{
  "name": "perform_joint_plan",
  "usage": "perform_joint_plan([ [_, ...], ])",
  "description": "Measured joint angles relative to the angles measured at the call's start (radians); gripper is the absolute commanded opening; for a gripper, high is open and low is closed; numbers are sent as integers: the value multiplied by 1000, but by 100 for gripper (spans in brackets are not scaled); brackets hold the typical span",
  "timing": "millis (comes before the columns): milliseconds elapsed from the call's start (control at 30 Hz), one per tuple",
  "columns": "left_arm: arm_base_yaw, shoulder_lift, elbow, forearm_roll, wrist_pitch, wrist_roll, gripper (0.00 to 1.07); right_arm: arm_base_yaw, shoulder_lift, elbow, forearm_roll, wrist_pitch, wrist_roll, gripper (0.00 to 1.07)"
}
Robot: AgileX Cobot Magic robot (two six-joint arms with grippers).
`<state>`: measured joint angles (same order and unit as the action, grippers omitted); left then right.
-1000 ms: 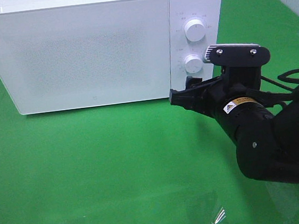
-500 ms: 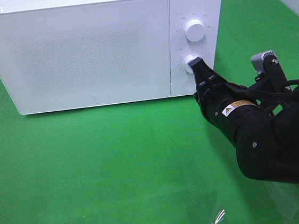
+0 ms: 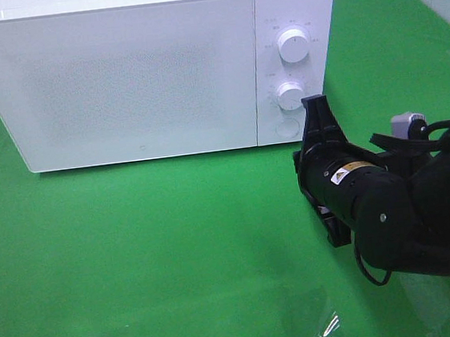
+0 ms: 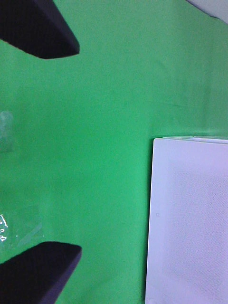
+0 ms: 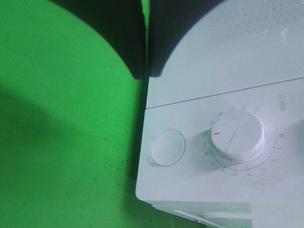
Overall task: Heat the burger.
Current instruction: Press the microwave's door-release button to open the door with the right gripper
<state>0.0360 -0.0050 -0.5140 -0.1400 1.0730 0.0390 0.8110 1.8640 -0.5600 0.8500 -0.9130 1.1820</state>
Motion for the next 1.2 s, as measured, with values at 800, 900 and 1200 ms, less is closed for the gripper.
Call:
perform_joint_plan([
  [800,0,0,0,0,0,0,96,-223,135,-147,-305,85,216,0],
  [900,0,0,0,0,0,0,96,-240,150,-168,-313,85,217,0],
  [1200,0,0,0,0,0,0,96,-265,208,-225,-347,86,245,0],
])
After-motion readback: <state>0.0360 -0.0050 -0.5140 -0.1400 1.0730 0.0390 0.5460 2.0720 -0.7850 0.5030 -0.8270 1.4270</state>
